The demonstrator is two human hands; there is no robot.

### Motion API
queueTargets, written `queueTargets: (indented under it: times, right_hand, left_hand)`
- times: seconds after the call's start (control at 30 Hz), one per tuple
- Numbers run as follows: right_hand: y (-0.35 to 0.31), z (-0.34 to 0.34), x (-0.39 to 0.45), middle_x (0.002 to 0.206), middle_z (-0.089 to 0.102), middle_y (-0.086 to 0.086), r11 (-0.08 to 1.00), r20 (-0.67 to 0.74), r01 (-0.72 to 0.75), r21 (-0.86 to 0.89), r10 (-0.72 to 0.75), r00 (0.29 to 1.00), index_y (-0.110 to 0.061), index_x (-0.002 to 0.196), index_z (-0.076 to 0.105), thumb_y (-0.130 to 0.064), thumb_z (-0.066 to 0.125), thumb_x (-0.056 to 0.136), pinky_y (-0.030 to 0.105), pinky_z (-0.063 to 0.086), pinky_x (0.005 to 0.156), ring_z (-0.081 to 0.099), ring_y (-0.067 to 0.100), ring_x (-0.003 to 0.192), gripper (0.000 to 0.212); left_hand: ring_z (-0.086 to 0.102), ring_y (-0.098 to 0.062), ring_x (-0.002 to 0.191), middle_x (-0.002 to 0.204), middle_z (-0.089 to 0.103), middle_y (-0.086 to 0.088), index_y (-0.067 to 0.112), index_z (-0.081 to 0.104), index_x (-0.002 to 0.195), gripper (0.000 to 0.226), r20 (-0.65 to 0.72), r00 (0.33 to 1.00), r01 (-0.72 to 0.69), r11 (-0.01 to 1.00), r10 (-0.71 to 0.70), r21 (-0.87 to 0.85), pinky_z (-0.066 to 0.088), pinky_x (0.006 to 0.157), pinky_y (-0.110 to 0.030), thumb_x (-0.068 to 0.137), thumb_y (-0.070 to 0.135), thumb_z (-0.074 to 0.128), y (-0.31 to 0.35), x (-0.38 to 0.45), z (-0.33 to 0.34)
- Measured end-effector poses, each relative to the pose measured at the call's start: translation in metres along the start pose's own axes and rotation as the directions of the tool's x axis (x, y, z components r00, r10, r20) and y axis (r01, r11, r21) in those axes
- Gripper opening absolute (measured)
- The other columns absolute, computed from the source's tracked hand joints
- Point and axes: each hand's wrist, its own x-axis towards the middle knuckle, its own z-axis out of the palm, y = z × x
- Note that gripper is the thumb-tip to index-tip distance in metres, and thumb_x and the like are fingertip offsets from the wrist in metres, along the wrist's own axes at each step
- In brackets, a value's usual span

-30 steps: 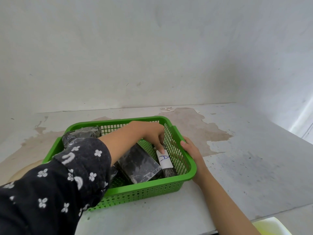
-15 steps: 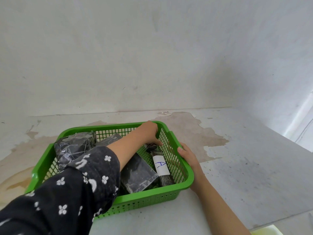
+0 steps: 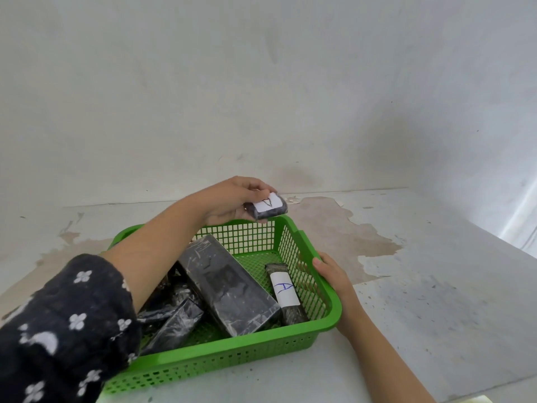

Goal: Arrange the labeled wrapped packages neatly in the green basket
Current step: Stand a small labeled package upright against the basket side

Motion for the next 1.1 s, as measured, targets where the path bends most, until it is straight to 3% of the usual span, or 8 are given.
queueTargets:
  times: [0.13, 0.3, 0.5, 0.6, 0.7, 0.87, 1.0, 1.1]
  right_hand:
    - [-0.01, 0.002, -0.007, 0.104, 0.071, 0.005, 0.994, -0.044, 0.078, -0.075, -0.081, 0.996, -0.023, 0.105, 0.068, -0.035, 0.066, 0.078, 0.031, 0.054, 0.075, 0.066, 0.025, 0.097, 0.03]
    - [-0.04, 0.005, -0.009, 0.111, 0.066, -0.014, 0.934, -0.16, 0.201, -0.294, -0.256, 0.953, -0.03, 0.11, 0.062, -0.036, 0.061, 0.078, 0.032, 0.05, 0.087, 0.06, 0.013, 0.109, 0.032]
    - [-0.092, 0.032, 0.001, 0.123, 0.06, -0.021, 0.783, 0.124, 0.323, -0.532, -0.305, 0.944, -0.04, 0.129, 0.05, -0.038, 0.068, 0.08, 0.027, 0.049, 0.091, 0.056, -0.003, 0.112, 0.053]
    - [-0.095, 0.045, 0.004, 0.099, 0.072, -0.004, 0.768, 0.037, 0.319, -0.556, -0.36, 0.932, -0.022, 0.108, 0.068, -0.019, 0.074, 0.078, 0.036, 0.055, 0.082, 0.067, 0.01, 0.087, 0.03]
    - [-0.089, 0.053, 0.006, 0.077, 0.07, 0.0, 0.76, -0.113, 0.268, -0.592, -0.408, 0.906, -0.023, 0.085, 0.066, -0.02, 0.08, 0.071, 0.02, 0.053, 0.068, 0.066, 0.011, 0.068, 0.02]
    - [-0.077, 0.055, 0.005, 0.073, 0.072, -0.006, 0.698, -0.081, 0.244, -0.673, -0.397, 0.914, -0.018, 0.074, 0.076, -0.015, 0.08, 0.07, 0.011, 0.05, 0.067, 0.068, 0.003, 0.068, 0.006]
    - [-0.068, 0.035, -0.002, 0.081, 0.07, -0.016, 0.74, -0.223, 0.14, -0.658, -0.369, 0.902, -0.029, 0.085, 0.072, -0.023, 0.074, 0.076, 0.021, 0.052, 0.069, 0.066, 0.003, 0.077, 0.011]
    - [-0.056, 0.03, -0.005, 0.099, 0.068, -0.007, 0.803, -0.231, 0.0, -0.596, -0.171, 0.958, -0.028, 0.103, 0.065, -0.023, 0.072, 0.079, 0.032, 0.053, 0.079, 0.063, 0.011, 0.091, 0.025]
  left_hand:
    - [0.066, -0.021, 0.08, 0.099, 0.062, -0.015, 0.006, 0.059, 0.09, 0.029, -0.082, 0.996, -0.042, 0.995, 0.035, -0.086, 0.06, 0.069, -0.028, 0.067, 0.011, 0.075, -0.005, -0.01, 0.008]
    - [0.068, -0.014, 0.08, 0.094, 0.068, -0.009, 0.009, 0.068, 0.102, 0.036, -0.001, 0.998, -0.068, 0.997, 0.068, -0.035, 0.055, 0.069, -0.022, 0.071, -0.009, 0.072, -0.011, -0.014, 0.018]
    - [0.067, -0.017, 0.079, 0.087, 0.072, -0.006, 0.014, 0.058, 0.109, 0.046, 0.045, 0.992, -0.118, 0.992, 0.12, -0.04, 0.051, 0.076, -0.031, 0.068, 0.006, 0.075, -0.013, -0.016, 0.021]
    - [0.069, -0.017, 0.075, 0.088, 0.07, -0.009, 0.011, 0.055, 0.103, 0.037, -0.111, 0.982, -0.172, 0.962, 0.151, -0.211, 0.056, 0.067, -0.024, 0.071, 0.005, 0.073, -0.016, -0.012, 0.028]
    - [0.066, -0.015, 0.073, 0.091, 0.063, -0.011, 0.008, 0.052, 0.087, 0.025, -0.298, 0.949, -0.175, 0.96, 0.105, -0.22, 0.055, 0.063, -0.021, 0.074, 0.007, 0.074, -0.027, -0.007, 0.039]
    - [0.06, -0.014, 0.064, 0.083, 0.061, -0.008, 0.015, 0.05, 0.078, 0.03, -0.178, 0.984, -0.063, 0.984, 0.033, -0.167, 0.056, 0.06, -0.031, 0.072, 0.005, 0.077, -0.042, -0.002, 0.056]
    - [0.059, -0.022, 0.094, 0.11, 0.06, -0.01, 0.02, 0.051, 0.1, 0.048, -0.169, 0.961, -0.153, 0.932, 0.218, 0.329, 0.051, 0.08, -0.033, 0.066, 0.009, 0.083, -0.04, 0.009, 0.037]
    - [0.056, -0.014, 0.098, 0.109, 0.06, 0.002, 0.02, 0.059, 0.111, 0.053, 0.105, 0.972, -0.216, 0.631, 0.21, 0.745, 0.042, 0.074, -0.018, 0.065, 0.013, 0.084, -0.036, 0.021, 0.018]
